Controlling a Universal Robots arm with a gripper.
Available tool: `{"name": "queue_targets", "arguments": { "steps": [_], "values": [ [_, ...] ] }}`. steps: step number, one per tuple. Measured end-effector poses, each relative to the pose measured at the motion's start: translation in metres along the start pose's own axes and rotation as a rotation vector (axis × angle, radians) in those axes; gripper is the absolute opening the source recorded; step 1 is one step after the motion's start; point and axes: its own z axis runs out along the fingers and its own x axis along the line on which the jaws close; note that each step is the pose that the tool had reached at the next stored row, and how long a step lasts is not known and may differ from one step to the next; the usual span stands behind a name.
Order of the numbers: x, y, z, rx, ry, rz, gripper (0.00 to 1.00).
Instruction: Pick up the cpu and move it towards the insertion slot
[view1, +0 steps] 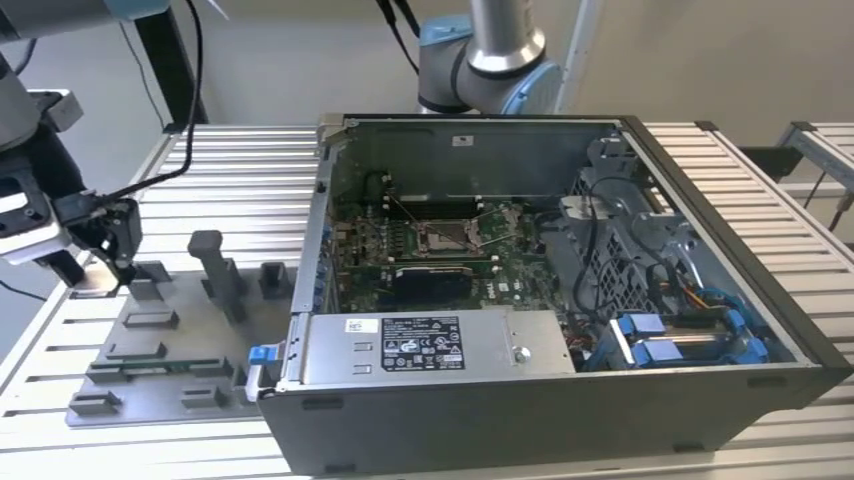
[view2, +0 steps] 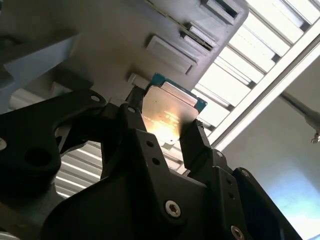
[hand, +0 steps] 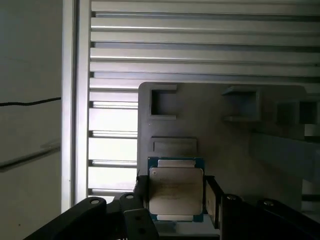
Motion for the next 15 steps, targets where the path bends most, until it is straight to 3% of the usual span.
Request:
{"name": "queue_targets", "arguments": {
  "steps": [5,15],
  "values": [
    [0.0,0.0008,-0.0192,-0.0015,-0.0001,0.0,0.0],
    [-0.0001,0.0028,-0.0649,-0.0016,-0.0001,0.0,0.0]
  ]
}}
